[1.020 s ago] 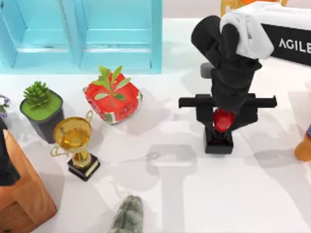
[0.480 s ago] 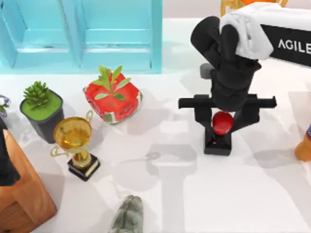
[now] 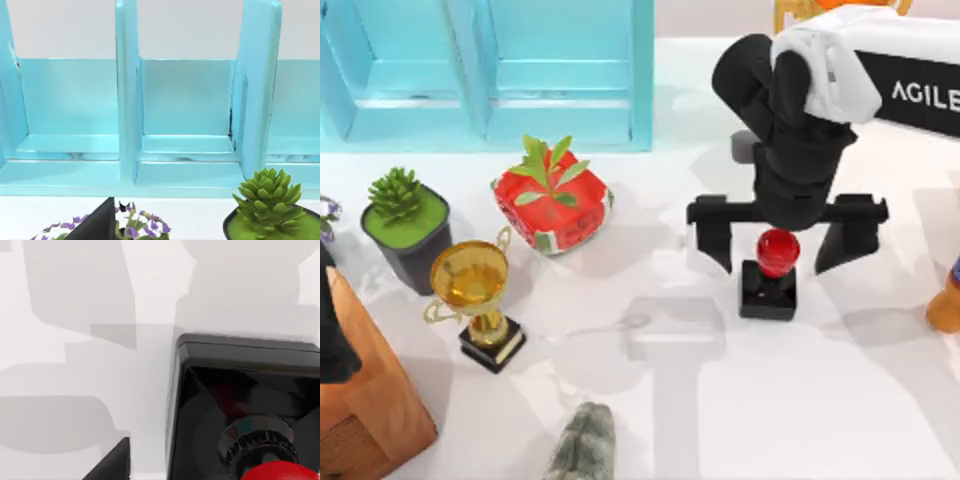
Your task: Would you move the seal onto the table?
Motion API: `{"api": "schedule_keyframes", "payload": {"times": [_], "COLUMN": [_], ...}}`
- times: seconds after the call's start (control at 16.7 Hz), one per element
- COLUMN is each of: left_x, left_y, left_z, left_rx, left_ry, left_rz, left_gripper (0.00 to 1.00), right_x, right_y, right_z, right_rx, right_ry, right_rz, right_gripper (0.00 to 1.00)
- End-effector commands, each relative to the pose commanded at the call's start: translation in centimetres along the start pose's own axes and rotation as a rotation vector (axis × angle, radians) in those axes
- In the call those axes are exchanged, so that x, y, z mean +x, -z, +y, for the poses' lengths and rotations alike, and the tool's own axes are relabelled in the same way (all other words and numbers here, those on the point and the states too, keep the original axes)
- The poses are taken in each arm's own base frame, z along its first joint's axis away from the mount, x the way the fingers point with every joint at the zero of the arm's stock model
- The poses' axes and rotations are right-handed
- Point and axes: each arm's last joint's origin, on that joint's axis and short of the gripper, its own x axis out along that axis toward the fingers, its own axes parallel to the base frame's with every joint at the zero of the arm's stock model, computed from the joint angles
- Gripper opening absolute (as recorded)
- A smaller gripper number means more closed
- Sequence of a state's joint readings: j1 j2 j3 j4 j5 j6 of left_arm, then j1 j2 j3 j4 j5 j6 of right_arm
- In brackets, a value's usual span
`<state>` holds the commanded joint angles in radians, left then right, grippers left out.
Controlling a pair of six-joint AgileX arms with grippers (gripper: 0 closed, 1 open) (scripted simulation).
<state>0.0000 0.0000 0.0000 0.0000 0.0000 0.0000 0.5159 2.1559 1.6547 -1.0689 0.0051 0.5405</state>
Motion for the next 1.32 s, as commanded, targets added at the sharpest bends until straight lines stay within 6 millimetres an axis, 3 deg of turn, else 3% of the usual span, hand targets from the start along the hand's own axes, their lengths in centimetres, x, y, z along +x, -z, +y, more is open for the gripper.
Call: {"api": "schedule_keyframes", "payload": {"times": [0.36, 0.54, 0.66, 1.02, 1.14, 1.32], "left_x": [0.0, 0.0, 0.0, 0.0, 0.0, 0.0], "left_y": [0.0, 0.0, 0.0, 0.0, 0.0, 0.0], "left_z": [0.0, 0.0, 0.0, 0.0, 0.0, 0.0], "left_rx": [0.000, 0.000, 0.000, 0.000, 0.000, 0.000], "left_ry": [0.000, 0.000, 0.000, 0.000, 0.000, 0.000], "left_rz": [0.000, 0.000, 0.000, 0.000, 0.000, 0.000], "left_gripper": [1.00, 1.00, 1.00, 1.00, 1.00, 1.00], "right_x": [-0.1, -1.3, -3.3, -12.6, -14.3, -15.0], "right_y": [-0.1, -0.5, -0.9, -0.7, -0.3, -0.1], "right_z": [-0.1, 0.3, 0.6, 0.4, 0.1, -0.1], "right_rx": [0.002, 0.001, 0.002, 0.001, 0.002, 0.002], "right_ry": [0.000, 0.003, 0.006, 0.001, 0.000, 0.000], "right_rz": [0.000, 0.010, 0.017, 0.004, 0.002, 0.000], "right_gripper": [1.00, 1.00, 1.00, 1.00, 1.00, 1.00]}}
